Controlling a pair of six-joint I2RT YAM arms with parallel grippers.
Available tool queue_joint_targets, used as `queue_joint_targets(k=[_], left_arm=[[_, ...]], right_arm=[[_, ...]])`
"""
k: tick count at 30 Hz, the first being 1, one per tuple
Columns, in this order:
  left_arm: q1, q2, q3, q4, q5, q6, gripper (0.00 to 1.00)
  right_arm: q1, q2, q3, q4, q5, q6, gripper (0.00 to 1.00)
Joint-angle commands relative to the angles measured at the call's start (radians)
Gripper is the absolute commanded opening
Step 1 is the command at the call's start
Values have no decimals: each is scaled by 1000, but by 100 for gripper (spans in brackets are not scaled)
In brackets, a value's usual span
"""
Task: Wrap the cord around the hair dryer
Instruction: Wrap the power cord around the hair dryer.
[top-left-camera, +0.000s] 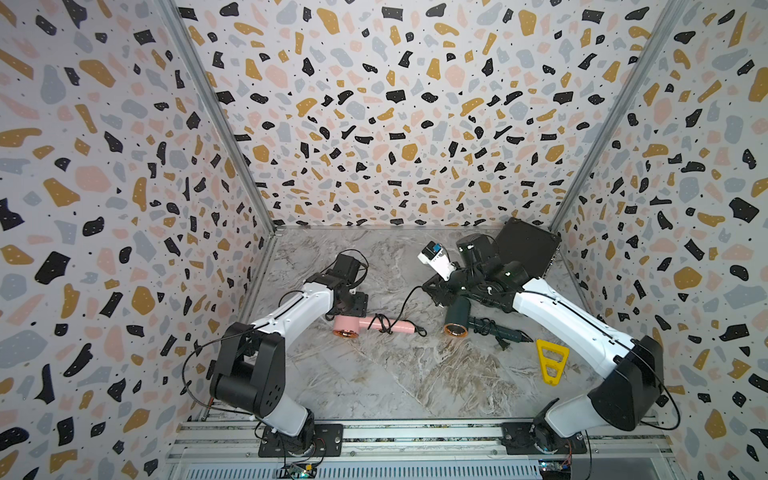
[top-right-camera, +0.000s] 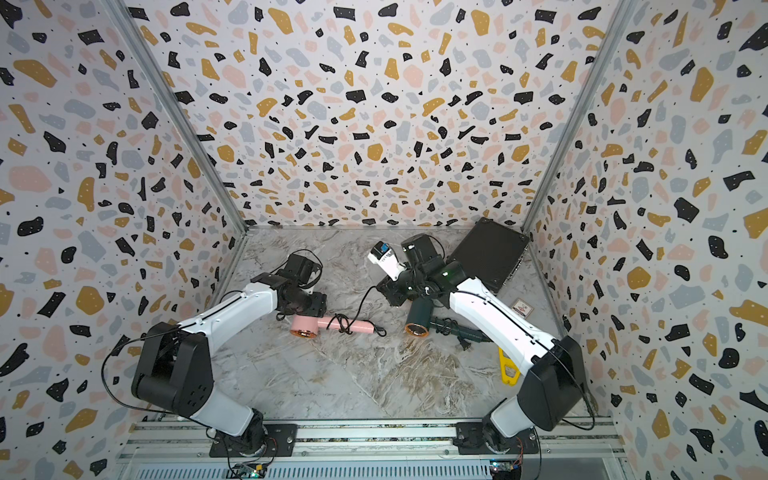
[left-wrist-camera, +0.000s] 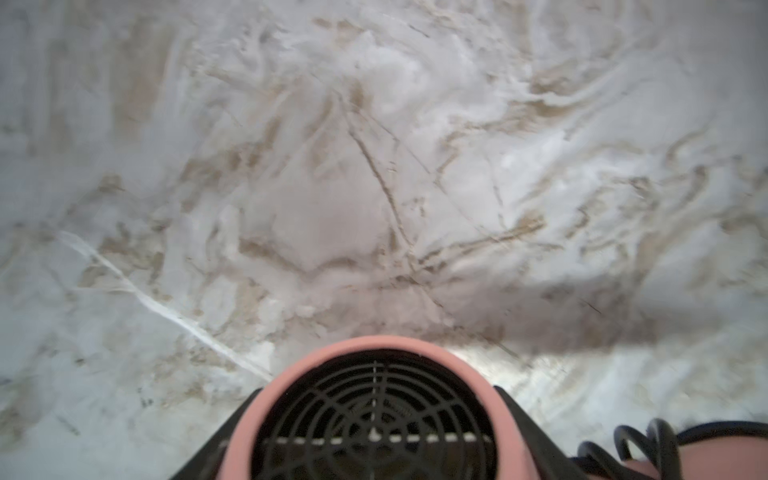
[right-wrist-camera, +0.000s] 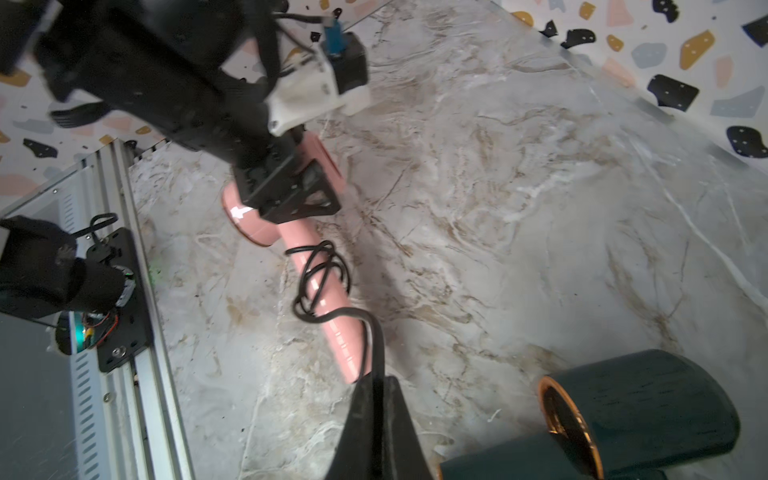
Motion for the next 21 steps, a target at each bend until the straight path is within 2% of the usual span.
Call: queue_joint_targets(k=[1, 5, 10, 15, 21], left_arm=[[-5, -48, 27, -33, 330, 54, 0], [-3, -120, -9, 53, 529, 47, 0], [26, -173, -20, 153, 609, -56, 0], [58, -275, -62, 338, 425, -279, 0], [56, -331, -88, 488, 300, -498, 0]], right_arm=[[-74, 26, -7, 87, -62, 24, 0], [-110, 55, -35, 104, -89, 25, 0], [-122, 6, -144, 249, -166, 68, 0], [-123, -36, -272, 412, -241, 135, 0], [-124, -88, -510, 841, -284, 321, 0]])
